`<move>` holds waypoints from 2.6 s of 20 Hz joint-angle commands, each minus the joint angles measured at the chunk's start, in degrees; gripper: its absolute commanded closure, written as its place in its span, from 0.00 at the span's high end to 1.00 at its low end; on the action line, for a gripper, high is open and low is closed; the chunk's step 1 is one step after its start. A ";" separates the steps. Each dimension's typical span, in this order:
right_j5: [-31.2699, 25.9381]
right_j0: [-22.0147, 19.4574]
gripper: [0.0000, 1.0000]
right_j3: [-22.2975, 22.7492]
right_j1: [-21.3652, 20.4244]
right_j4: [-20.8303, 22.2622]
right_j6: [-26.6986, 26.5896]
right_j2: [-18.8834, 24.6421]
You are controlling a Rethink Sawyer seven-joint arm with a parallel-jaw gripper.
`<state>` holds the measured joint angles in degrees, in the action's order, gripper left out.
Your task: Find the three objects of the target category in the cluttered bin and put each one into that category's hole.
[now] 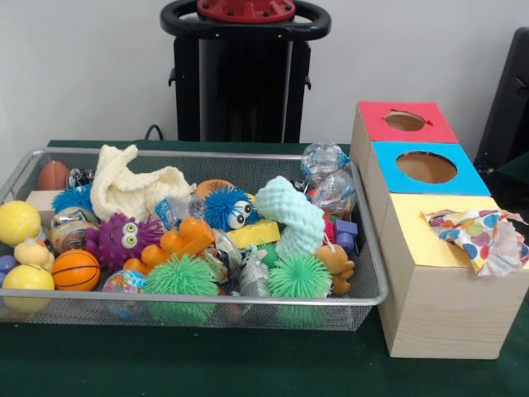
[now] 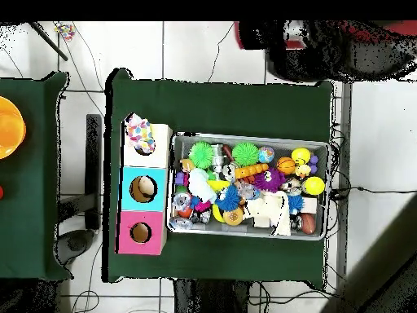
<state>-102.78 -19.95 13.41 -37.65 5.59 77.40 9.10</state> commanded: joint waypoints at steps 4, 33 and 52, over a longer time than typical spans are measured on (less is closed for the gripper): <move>7.72 -8.30 0.00 29.62 -10.62 -3.02 -19.96 -1.45; -13.44 -40.87 0.00 -3.29 7.78 34.02 -71.93 38.06; 34.81 -51.93 0.00 56.99 -2.09 5.92 -35.57 27.53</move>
<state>-78.19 -71.27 41.46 -36.03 15.56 23.68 39.79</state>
